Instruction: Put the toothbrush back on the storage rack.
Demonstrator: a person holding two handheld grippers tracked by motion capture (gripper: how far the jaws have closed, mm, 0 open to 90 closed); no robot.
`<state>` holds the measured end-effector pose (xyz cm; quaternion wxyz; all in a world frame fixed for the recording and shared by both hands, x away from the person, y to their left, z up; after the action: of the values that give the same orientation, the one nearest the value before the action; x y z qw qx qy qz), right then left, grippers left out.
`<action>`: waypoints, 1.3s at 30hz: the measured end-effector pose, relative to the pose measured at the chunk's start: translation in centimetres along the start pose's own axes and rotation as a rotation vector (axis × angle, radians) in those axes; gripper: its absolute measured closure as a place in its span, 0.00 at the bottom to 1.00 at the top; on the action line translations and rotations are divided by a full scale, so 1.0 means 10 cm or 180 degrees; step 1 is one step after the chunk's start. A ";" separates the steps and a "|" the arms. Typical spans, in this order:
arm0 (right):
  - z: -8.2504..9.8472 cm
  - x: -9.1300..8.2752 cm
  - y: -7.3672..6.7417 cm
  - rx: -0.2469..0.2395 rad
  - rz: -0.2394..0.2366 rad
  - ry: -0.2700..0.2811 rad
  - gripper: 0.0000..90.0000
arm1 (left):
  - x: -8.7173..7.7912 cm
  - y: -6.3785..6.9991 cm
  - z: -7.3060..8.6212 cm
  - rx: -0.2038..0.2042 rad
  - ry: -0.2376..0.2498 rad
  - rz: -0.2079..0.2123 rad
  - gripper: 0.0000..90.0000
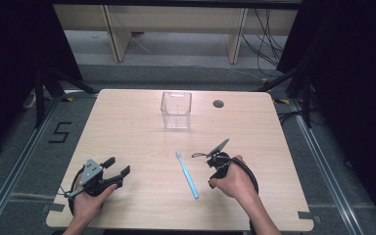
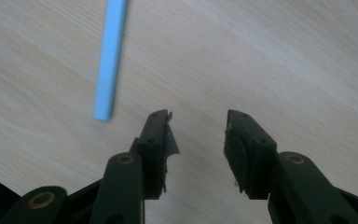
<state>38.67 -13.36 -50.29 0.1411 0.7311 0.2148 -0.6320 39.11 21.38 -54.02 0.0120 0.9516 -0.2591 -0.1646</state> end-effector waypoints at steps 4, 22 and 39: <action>-0.08 0.02 -0.05 -0.0037 -0.0007 -0.0025 0.68 | 0.00 0.00 0.00 -0.0002 -0.0001 0.0000 0.31; -0.50 0.13 -0.28 -0.0242 -0.0052 -0.0118 0.72 | 0.01 0.00 0.00 0.0004 0.0024 0.0027 0.31; -0.77 0.33 -0.45 -0.0217 -0.0033 -0.0191 0.75 | 0.01 0.00 0.00 0.0010 0.0028 0.0038 0.31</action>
<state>43.47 -5.33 -51.99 0.1690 0.7055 0.2356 -0.6467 39.20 21.28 -54.03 0.0127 0.9508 -0.2650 -0.1600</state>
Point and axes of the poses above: each handheld gripper's, and its own axes: x roughly forward along the jaws, z roughly out of its underside, y roughly to its right, the point moved 6 cm from there along x, roughly forward along the jaws, and after that the axes turned 1 degree about -y, right-handed, at the moved point
